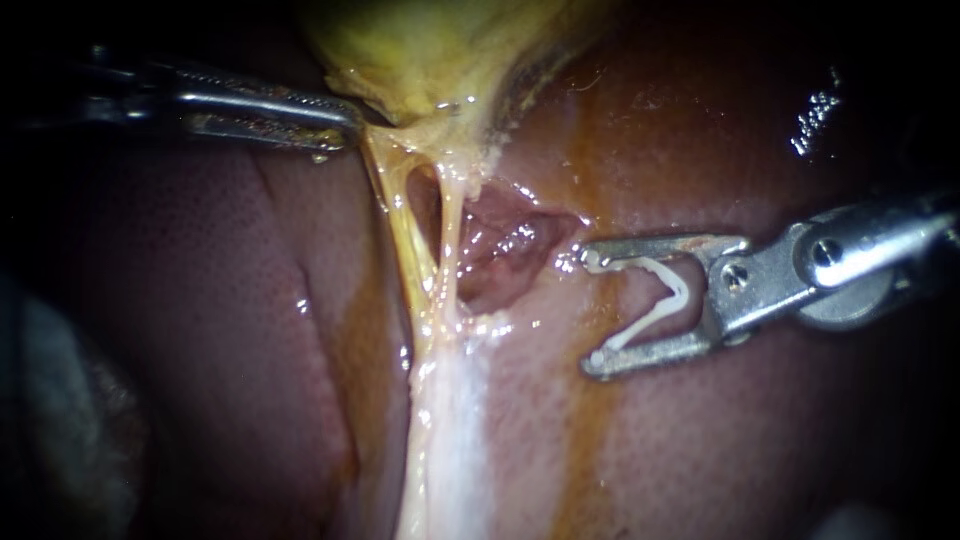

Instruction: Grabbing gallbladder

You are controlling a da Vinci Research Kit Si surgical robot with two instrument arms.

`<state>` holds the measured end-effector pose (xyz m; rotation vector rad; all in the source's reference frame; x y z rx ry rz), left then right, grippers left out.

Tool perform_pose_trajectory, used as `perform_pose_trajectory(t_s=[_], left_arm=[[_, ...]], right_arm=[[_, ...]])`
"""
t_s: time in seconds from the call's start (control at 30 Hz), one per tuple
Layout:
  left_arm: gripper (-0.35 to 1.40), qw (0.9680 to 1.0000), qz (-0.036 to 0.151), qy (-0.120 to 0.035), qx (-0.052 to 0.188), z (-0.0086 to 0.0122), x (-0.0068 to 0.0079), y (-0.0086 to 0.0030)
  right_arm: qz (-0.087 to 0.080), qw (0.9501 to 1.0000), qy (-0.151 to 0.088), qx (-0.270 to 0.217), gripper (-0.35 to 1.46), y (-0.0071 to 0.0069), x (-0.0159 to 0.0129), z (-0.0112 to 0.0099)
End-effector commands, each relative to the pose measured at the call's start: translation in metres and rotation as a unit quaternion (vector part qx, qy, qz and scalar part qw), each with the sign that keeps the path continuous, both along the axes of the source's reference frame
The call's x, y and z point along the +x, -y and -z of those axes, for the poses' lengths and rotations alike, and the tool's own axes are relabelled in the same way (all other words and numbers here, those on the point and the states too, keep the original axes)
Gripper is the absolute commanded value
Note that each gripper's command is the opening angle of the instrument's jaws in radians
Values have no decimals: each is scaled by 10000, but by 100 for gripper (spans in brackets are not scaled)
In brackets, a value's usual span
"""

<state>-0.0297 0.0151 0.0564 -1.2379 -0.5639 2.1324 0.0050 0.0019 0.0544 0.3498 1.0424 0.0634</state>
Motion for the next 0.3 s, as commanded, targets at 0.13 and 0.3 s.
perform_pose_trajectory(t_s=[0.13, 0.3], left_arm=[[-35, 10000, 3, -2, -6, -1, 0, 0], [-35, 10000, 4, -3, -7, -1, -1, 1]], right_arm=[[0, 10000, -1, 0, 50, 0, 0, 0], [0, 10000, -1, 0, 50, 0, 0, 0]])
